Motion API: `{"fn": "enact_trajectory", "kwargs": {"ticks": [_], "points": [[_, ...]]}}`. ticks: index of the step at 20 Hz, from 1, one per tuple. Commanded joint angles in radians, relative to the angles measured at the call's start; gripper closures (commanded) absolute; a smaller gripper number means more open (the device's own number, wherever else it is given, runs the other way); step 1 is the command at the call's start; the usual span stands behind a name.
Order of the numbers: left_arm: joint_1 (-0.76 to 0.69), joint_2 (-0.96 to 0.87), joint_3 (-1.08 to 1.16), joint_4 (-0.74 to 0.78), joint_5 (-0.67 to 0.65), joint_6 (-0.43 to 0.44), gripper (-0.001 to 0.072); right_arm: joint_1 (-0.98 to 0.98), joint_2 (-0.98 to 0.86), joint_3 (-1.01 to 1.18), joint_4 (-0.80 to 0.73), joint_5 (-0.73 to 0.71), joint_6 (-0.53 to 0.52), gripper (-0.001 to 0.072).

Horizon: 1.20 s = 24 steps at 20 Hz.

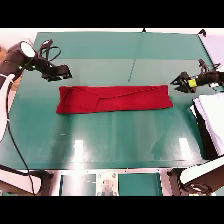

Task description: Fold the shirts.

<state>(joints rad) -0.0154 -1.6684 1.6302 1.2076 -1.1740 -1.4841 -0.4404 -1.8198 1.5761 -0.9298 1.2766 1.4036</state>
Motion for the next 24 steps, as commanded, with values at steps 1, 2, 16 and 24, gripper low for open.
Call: {"fn": "enact_trajectory", "kwargs": {"ticks": [1, 2, 16, 24], "points": [[0.008, -0.003, 0.027, 0.003, -0.089, -0.008, 0.006, -0.049, -0.074, 0.026, -0.037, 0.128, -0.079, 0.0216], [0.008, -0.003, 0.027, -0.011, -0.09, -0.008, 0.006, -0.039, -0.104, 0.026, -0.024, 0.142, -0.103, 0.0215], [-0.13, -0.013, 0.003, -0.217, 0.049, 0.022, 0.0683, 0.079, -0.113, 0.123, 0.092, 0.245, -0.154, 0.0697], [-0.499, -0.272, -0.003, -0.489, 0.363, 0.054, 0.0683, 0.084, 0.196, 0.163, 0.223, 0.42, -0.133, 0.0697]]}}
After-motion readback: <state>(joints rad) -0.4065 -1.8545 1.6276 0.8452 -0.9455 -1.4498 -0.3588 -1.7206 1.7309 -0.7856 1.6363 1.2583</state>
